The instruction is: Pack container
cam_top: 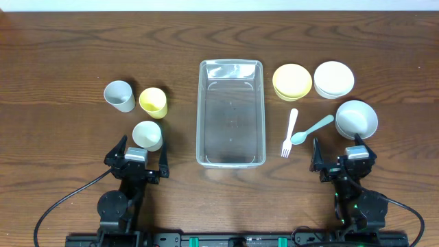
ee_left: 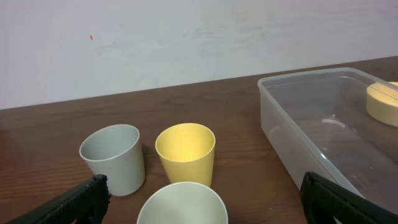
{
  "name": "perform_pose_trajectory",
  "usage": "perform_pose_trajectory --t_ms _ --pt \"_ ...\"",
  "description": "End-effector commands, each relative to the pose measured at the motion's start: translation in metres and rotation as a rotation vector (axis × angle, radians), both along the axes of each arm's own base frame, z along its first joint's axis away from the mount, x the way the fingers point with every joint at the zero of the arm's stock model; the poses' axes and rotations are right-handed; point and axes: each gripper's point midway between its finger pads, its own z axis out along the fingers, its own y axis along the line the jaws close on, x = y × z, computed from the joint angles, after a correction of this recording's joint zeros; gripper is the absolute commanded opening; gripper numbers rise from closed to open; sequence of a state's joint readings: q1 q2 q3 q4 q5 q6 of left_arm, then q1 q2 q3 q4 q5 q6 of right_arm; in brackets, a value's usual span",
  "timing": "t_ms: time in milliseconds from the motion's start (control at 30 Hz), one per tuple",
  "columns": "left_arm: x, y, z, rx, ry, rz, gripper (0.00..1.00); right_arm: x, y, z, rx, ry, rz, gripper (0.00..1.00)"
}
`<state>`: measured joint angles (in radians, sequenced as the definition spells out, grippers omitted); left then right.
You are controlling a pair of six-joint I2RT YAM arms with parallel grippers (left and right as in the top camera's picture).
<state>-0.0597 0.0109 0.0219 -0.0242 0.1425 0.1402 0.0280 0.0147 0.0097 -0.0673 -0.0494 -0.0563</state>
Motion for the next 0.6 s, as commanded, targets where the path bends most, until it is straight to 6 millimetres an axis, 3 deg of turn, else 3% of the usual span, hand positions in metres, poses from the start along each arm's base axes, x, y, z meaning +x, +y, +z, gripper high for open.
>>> perform_pose_trajectory --t_ms 0,300,567 --pt "-0.001 0.000 -0.016 0.022 0.045 -0.004 0.98 0.000 -0.008 -0.001 -0.015 -0.002 -0.044 0.99" --pt "-0.001 0.000 -0.016 0.022 0.045 -0.004 0.98 -0.004 0.021 0.024 0.220 -0.050 0.120 0.99" --pt "-0.001 0.000 -0.016 0.022 0.045 -0.004 0.98 -0.014 0.029 0.073 0.265 -0.027 0.168 0.99"
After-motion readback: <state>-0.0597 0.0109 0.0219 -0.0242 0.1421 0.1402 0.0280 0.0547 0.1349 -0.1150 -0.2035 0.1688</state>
